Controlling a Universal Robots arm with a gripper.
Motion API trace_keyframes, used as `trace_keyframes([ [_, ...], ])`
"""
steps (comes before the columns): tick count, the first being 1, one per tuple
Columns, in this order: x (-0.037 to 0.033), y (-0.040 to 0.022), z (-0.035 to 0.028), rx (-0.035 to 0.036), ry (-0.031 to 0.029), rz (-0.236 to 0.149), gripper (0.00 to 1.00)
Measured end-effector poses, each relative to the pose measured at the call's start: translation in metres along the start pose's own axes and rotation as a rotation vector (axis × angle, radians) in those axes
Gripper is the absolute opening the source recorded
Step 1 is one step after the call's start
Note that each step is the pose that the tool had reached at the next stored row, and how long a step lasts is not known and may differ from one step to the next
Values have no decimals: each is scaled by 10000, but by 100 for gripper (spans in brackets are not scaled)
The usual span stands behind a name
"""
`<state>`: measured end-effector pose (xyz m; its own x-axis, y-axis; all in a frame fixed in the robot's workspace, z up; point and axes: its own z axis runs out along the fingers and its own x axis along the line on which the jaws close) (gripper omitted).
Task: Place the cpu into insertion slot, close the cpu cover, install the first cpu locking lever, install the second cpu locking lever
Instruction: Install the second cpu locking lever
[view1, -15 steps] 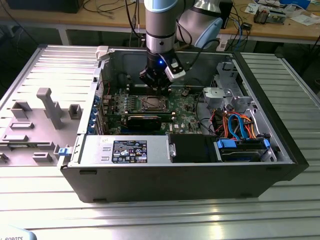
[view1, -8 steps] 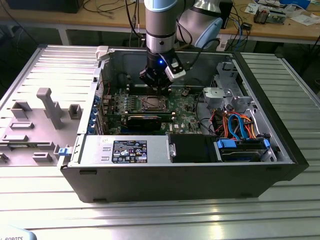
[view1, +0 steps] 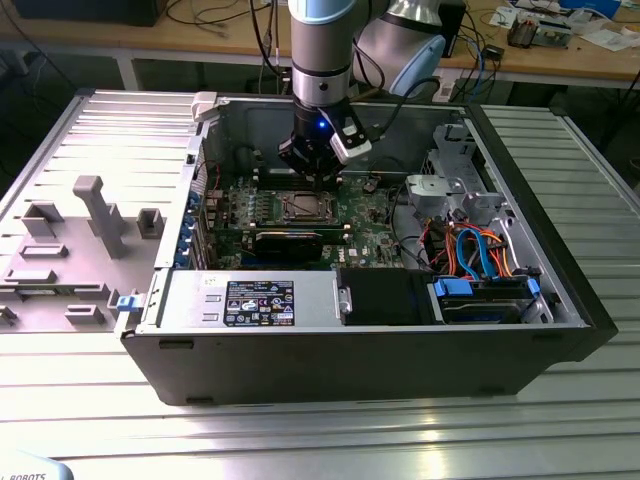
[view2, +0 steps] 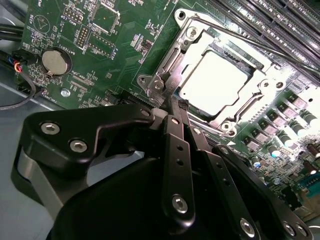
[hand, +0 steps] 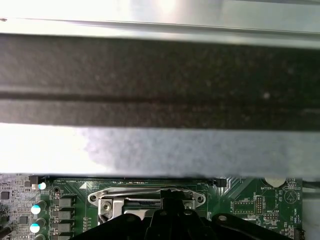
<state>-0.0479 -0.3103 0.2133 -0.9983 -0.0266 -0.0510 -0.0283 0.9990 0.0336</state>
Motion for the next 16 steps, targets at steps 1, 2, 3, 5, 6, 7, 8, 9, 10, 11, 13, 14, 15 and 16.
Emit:
trace_keyframes([
  [1,0,0,0,0,0,0,11],
  [2,0,-1,0,0,0,0,11],
  [3,0,-1,0,0,0,1,11],
  [5,0,-2,0,0,0,0,11],
  [6,0,-3,0,-1,0,0,11],
  [7,0,-9,-1,1,1,-3,11],
  [8,1,-20,-1,1,1,-1,11],
  [9,1,-39,-1,0,0,-1,11],
  [10,1,-48,-2,0,1,-1,11],
  [11,1,-58,-2,-1,-1,-1,11],
  [13,2,-83,-3,0,0,0,11],
  [14,2,-93,-3,-1,0,-1,11],
  [15,3,-95,-3,-1,0,0,11],
  [16,2,-95,-3,0,0,1,11],
])
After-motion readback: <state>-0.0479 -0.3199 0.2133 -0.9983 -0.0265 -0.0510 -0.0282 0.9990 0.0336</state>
